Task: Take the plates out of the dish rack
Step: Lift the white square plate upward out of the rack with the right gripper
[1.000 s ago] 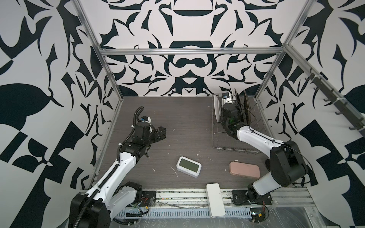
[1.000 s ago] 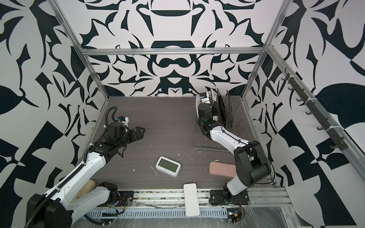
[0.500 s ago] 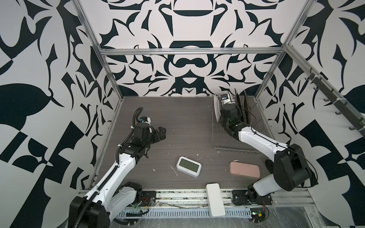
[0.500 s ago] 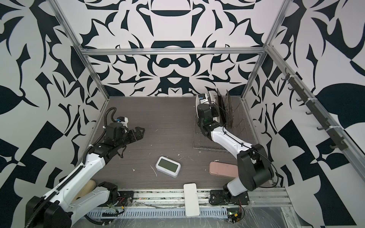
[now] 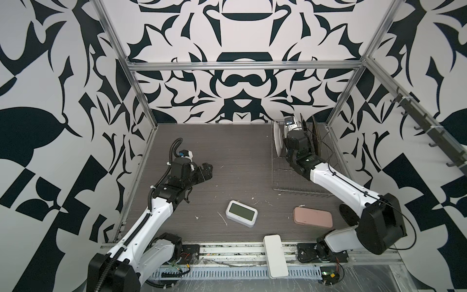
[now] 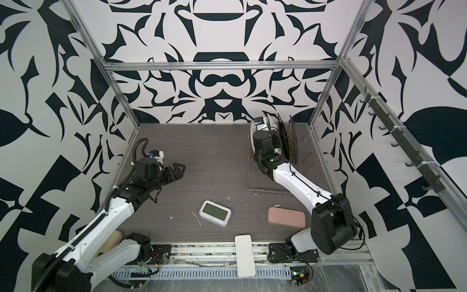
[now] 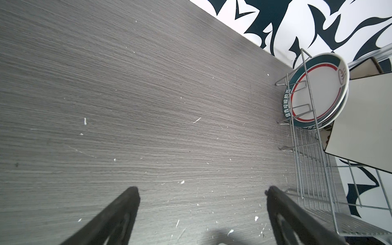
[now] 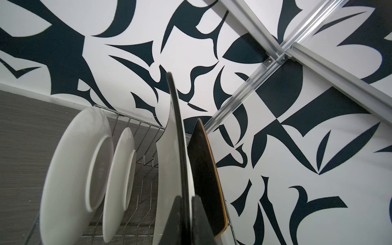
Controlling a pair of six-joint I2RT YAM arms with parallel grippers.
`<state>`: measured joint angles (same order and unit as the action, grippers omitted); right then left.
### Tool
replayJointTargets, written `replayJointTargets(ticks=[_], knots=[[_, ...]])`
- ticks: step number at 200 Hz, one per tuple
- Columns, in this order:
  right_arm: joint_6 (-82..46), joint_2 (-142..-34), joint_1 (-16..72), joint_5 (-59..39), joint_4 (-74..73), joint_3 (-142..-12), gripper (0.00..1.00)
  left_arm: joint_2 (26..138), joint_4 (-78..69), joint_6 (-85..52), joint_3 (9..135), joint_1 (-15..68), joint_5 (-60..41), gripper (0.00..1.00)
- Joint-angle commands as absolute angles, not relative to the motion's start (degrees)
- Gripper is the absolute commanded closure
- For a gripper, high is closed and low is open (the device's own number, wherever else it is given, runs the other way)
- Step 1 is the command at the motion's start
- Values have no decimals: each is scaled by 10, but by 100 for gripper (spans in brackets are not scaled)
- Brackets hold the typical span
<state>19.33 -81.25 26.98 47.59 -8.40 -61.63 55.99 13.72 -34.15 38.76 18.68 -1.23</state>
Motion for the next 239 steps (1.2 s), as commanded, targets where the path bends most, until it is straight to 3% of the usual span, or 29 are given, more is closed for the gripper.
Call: replayJointTargets(ticks=[1,162,239], knots=[[181,-767,284,500,-135,-675,100,549,150,-356,388,188,-21,3],[161,-714,334,521,11,-750,100,547,138,-411,403,212,-48,3],[80,-688,342,499,129,-812,100,550,119,-429,406,221,-56,3]])
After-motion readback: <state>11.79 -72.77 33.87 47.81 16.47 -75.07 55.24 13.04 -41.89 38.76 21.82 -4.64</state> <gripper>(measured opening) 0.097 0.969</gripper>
